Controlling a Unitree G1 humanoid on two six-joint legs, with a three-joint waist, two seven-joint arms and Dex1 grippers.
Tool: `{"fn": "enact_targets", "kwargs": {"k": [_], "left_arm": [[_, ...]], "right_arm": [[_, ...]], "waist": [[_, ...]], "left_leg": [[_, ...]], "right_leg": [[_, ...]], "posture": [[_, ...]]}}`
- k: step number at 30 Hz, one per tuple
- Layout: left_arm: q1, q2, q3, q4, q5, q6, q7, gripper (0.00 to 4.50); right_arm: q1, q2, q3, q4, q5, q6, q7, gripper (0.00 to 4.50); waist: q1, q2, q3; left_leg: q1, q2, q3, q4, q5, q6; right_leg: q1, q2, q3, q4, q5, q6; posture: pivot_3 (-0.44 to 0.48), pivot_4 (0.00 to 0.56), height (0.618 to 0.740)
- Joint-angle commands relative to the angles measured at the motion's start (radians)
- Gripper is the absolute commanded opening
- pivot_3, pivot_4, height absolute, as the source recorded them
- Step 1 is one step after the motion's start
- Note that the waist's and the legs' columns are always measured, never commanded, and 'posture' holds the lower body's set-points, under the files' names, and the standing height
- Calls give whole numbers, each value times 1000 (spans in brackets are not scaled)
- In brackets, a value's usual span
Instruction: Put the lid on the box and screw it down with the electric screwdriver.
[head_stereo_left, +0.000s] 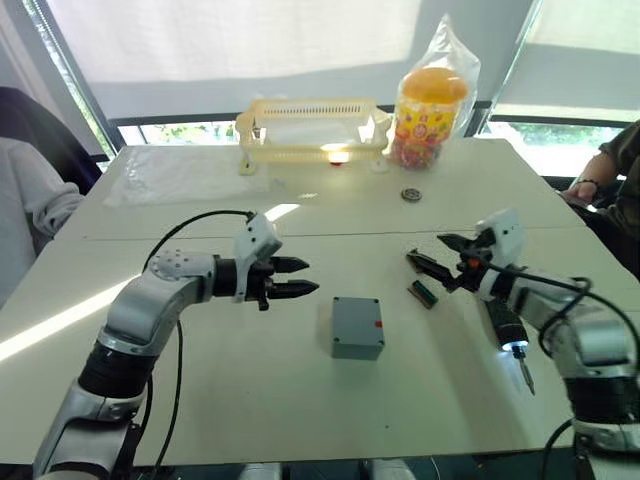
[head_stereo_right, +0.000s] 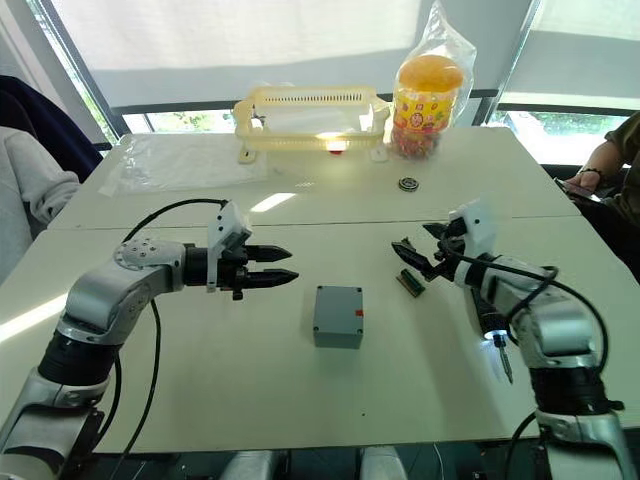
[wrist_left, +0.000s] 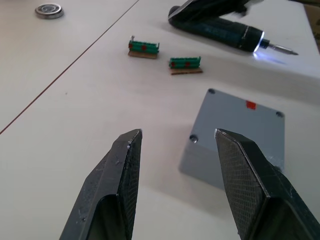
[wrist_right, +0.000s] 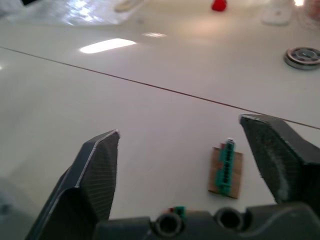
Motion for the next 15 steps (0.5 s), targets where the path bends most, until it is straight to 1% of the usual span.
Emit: {"fn": "enact_targets", "kwargs": {"k": [1,2,3,5,9,15], "left_arm": [[-20,14,20,-52,-32,27,18,2349],[-19,15,23,-56,-37,35,24,2349],[-17,17,25,-62,-41,42,28,2349],[-9,23,28,-73,-49,51,36,2349],[10,30,31,-99,-65,72,56,2349],[25,36,14,-114,-67,72,77,2349]], "right_arm": [[-80,29,14,154,-88,-184,-3,2185],[-95,41,17,194,-103,-216,-6,1608],[-109,55,16,226,-110,-238,-11,1142],[-124,76,17,268,-125,-270,-12,1142],[-129,111,10,314,-127,-264,-10,1142],[-148,123,-2,372,-136,-283,-2,1142]], "waist": [[0,0,0],[0,0,0],[0,0,0],[0,0,0],[0,0,0],[1,0,0]], "left_leg": [[0,0,0,0,0,0],[0,0,0,-1,0,0],[0,0,-1,-1,0,0],[0,0,-1,-1,0,0],[0,0,-1,0,1,-1],[0,0,-1,-1,2,-4]], "right_leg": [[0,0,0,1,0,0],[-1,0,0,1,0,0],[-1,1,0,2,0,0],[-1,1,0,2,0,0],[-1,1,0,3,0,0],[-1,1,0,4,0,0]], "posture": [[0,150,740],[0,150,740],[0,150,740],[0,150,740],[0,150,740],[0,150,740]]}}
